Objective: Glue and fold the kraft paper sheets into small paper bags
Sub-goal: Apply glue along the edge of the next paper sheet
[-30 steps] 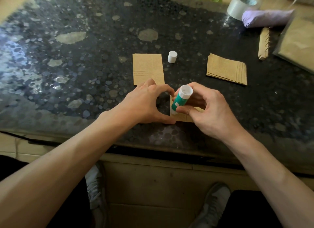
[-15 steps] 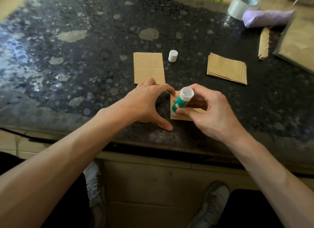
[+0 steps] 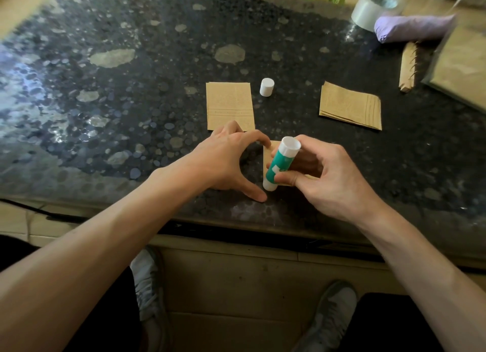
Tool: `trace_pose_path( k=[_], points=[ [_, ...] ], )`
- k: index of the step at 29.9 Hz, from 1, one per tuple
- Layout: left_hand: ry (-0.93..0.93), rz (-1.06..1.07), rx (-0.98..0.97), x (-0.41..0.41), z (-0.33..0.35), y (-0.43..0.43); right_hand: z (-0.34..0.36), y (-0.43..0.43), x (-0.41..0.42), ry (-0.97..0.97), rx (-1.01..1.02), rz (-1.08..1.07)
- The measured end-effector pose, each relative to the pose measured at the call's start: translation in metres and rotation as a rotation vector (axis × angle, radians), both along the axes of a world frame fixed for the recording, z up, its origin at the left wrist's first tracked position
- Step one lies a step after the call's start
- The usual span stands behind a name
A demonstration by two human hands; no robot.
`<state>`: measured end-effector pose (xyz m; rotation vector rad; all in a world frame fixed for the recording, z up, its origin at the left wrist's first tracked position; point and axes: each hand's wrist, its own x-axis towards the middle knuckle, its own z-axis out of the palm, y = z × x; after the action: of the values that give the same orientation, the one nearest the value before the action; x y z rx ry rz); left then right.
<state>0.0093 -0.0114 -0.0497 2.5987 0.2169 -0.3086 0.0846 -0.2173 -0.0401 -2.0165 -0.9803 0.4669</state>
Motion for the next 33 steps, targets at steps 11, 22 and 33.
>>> trace_pose_path(
  k=[11, 22, 33],
  points=[
    [0.02, 0.004, 0.0, 0.0, 0.001, -0.001, -0.003, 0.01, 0.012, -0.092, 0.116, -0.162],
    [0.013, -0.006, 0.001, -0.001, 0.002, -0.001, -0.011, 0.019, 0.008, -0.196, 0.01, -0.176],
    [0.017, 0.001, 0.007, -0.001, 0.003, -0.002, -0.007, 0.013, 0.01, -0.164, -0.029, -0.094]
  ],
)
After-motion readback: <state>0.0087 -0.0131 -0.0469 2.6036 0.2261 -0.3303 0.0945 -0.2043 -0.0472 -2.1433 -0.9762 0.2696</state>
